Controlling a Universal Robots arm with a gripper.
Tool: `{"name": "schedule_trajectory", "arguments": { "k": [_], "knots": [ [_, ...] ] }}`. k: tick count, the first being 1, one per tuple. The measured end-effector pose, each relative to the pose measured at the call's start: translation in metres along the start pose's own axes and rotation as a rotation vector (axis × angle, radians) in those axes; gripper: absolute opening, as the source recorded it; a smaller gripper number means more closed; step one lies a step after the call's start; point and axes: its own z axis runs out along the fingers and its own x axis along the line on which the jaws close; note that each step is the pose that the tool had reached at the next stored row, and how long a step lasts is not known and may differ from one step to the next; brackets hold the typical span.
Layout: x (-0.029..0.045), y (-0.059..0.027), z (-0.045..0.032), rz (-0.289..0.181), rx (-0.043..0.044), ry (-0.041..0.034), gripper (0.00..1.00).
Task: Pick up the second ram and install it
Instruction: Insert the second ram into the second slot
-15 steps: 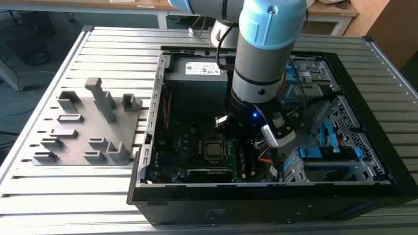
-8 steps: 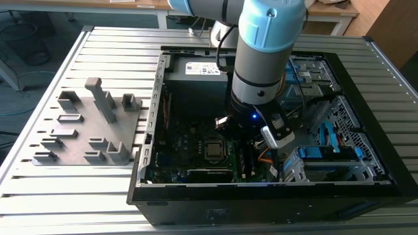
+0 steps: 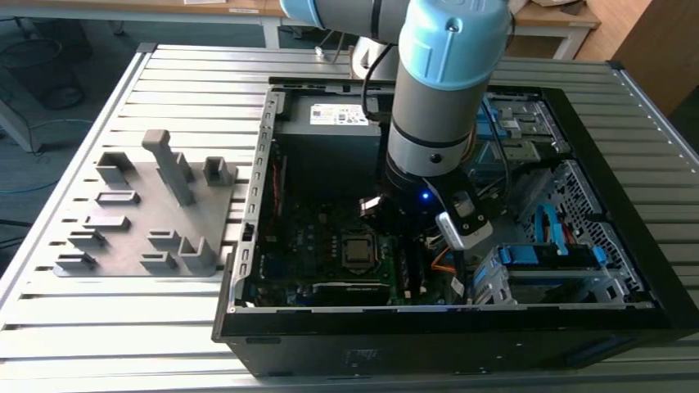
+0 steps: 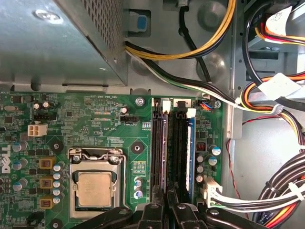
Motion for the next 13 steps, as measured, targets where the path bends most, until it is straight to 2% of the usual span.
{"name": "schedule_trajectory", "arguments": {
  "k": [6,7,8,10,13],
  "knots": [
    [0.0001,0.0002,0.0005,0.000,-0.0009,-0.0002,0.15],
    [0.0001,0.0001,0.0004,0.000,-0.0003,-0.0002,0.21],
    [0.0001,0.0000,0.0002,0.000,0.0011,-0.0001,0.21],
    [-0.0001,-0.0001,-0.0047,0.000,0.0021,0.0000,0.21],
    [-0.0006,-0.0001,-0.0180,0.000,0.0023,-0.0002,0.21]
  ]
}}
